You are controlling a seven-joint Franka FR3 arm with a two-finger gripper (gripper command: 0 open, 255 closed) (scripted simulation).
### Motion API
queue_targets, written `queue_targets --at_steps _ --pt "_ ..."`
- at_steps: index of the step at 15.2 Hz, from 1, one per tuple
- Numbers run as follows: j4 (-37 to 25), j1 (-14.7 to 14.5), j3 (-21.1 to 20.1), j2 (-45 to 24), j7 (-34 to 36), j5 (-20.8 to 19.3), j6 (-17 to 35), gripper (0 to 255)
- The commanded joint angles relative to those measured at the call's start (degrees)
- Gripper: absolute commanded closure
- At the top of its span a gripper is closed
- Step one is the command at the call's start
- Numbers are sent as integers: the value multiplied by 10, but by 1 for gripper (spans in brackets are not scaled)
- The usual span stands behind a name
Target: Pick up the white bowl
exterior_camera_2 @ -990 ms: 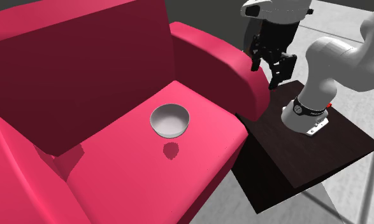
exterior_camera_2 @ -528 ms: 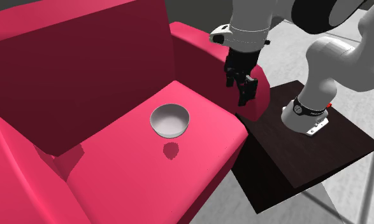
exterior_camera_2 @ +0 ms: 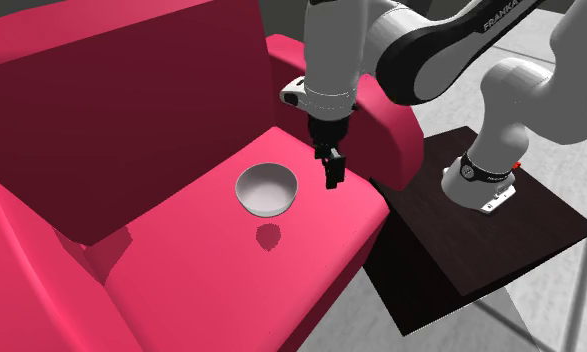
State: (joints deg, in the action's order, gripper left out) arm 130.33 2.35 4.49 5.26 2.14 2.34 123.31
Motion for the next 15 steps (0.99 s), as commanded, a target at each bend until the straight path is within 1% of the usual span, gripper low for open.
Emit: queue_targets --at_steps 1,7,12,15 --pt "-22 2 3 -43 -2 2 21 0" --pt "-110 13 10 -174 -13 12 66 0" --pt "-204 25 13 -284 -20 22 84 0" --pt "-209 26 12 -301 -22 24 97 0"
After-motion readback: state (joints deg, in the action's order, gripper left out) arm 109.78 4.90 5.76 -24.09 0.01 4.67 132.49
